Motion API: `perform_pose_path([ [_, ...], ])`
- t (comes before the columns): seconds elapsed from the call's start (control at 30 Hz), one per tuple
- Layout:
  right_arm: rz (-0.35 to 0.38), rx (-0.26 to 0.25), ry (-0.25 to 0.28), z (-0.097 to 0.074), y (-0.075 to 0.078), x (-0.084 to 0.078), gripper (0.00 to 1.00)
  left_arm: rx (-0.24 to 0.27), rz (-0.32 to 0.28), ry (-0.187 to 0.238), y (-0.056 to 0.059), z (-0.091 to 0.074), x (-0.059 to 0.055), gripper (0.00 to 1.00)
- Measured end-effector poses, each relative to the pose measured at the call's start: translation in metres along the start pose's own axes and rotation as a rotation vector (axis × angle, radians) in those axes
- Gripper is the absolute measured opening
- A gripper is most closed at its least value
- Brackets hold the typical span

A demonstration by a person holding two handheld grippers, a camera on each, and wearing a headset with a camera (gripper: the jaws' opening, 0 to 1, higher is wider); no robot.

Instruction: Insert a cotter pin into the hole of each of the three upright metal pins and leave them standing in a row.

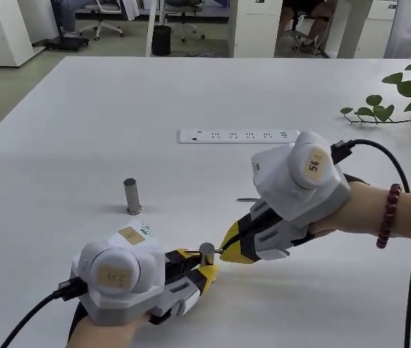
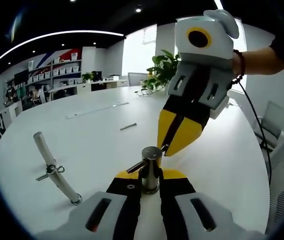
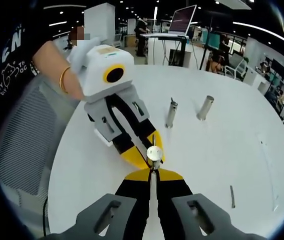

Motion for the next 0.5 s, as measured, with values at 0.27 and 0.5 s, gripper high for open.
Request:
perform_pose_path([
  [0.27, -0.009, 0.001, 0.001, 0.0033, -0.0004, 0.0027, 0.00, 0.002, -0.018, 0.007, 0.0005, -0.0001, -0.0009, 0.10],
  [0.5, -0.023, 0.006, 0.000, 0.0034, -0.0016, 0.0022, 0.00, 0.002, -0.024, 0.007, 0.0009, 0.0004, -0.0016, 0.10],
])
Point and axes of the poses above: the centre of the closed fingertips' face, and the gripper's own axes: z roughly forward along the fingers, y roughly to its right, x roughly out of its top, the point moved 10 cm from there along -z, roughly backward along the fingers, and after that the axes turned 6 degrees about z, right-handed, at the moved point
